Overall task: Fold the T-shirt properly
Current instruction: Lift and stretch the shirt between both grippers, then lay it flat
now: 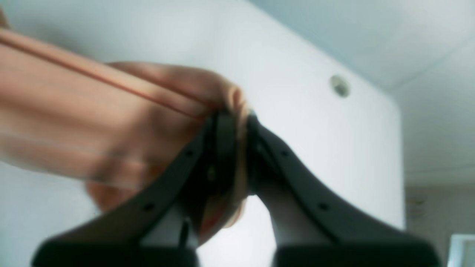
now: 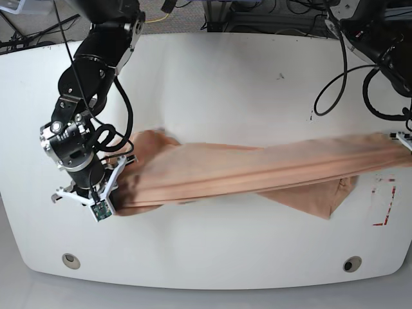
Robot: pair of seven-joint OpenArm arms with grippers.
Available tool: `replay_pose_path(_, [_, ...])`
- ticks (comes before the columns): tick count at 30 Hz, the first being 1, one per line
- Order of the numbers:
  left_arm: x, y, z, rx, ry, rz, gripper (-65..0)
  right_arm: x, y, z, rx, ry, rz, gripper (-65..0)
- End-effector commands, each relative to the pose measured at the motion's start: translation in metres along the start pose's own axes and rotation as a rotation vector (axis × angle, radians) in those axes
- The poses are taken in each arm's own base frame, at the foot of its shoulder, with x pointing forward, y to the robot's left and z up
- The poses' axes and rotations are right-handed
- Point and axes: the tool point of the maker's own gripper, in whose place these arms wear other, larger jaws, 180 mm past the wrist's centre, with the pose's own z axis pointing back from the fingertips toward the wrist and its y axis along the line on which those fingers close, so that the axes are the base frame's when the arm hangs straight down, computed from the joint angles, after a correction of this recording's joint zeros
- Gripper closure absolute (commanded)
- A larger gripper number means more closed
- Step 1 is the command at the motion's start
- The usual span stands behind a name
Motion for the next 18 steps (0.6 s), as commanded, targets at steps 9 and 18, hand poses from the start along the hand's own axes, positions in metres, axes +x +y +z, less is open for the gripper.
replay_pose_path(9, [-0.080, 0.011, 0.013, 0.039, 0.196, -0.068, 0.0, -0.077, 0.035, 0.011, 0.039, 0.158, -0.133, 0.0])
replay_pose_path(18, [-0.132, 0.015, 0.027, 0.040, 0.325, -0.094, 0.0, -0.134, 0.065, 0.029, 0.095, 0.297, -0.157, 0.0])
